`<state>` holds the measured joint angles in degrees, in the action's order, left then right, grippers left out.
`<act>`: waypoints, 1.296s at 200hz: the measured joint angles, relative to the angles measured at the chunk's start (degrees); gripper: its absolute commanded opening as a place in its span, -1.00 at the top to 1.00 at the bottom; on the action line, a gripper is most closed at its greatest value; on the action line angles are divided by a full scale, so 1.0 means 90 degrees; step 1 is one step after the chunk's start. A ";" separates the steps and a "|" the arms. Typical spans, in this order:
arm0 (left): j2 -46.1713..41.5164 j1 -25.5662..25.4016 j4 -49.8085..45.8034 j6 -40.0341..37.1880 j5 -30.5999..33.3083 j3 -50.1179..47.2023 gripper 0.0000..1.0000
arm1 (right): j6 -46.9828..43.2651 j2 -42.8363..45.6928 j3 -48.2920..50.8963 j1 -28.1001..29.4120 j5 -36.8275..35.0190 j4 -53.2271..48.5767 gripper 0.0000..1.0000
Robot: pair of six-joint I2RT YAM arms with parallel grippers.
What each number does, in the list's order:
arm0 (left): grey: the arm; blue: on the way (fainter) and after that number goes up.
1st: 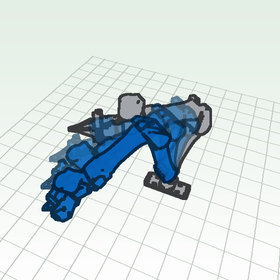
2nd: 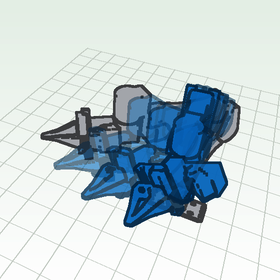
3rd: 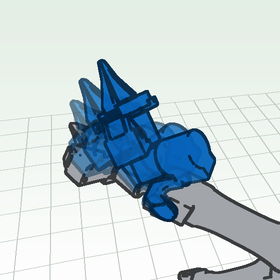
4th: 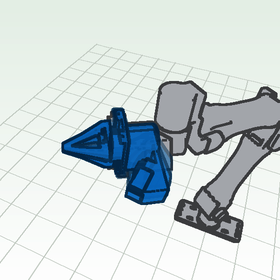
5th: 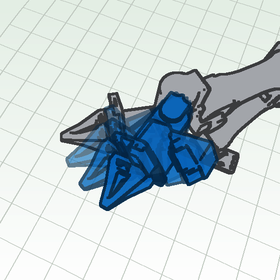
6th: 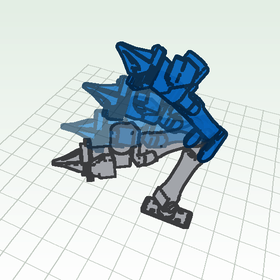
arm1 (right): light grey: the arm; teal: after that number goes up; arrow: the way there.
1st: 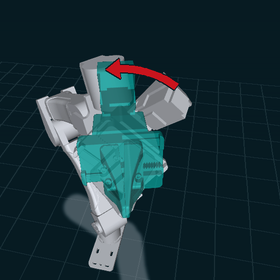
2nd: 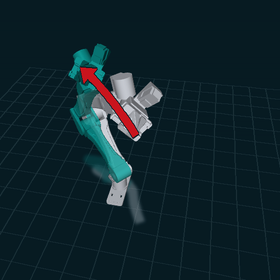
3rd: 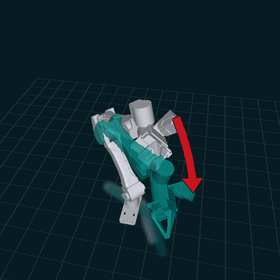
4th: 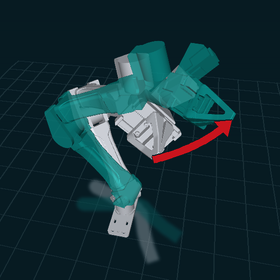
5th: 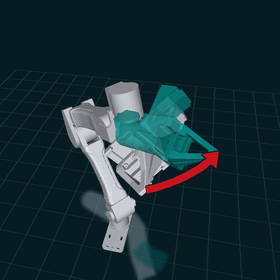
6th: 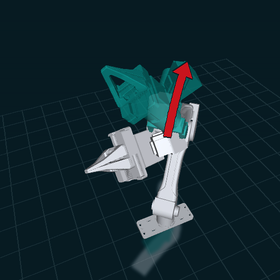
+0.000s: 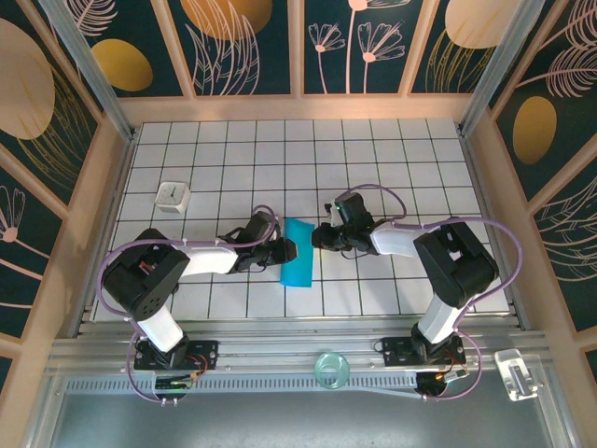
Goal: Fold a paper plane with a square sheet of paper (pick it up from the middle)
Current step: Hold the square sheet of paper at the center of the table.
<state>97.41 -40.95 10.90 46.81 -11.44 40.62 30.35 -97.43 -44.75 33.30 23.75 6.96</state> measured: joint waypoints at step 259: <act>0.0041 -0.0012 0.0049 0.0095 0.0019 -0.0012 0.31 | 0.0189 -0.0231 -0.0066 0.0204 0.0223 0.0185 0.95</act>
<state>97.78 -41.06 11.33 47.66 -11.27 40.51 32.05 -99.50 -45.34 35.14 25.76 8.62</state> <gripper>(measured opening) 0.344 0.050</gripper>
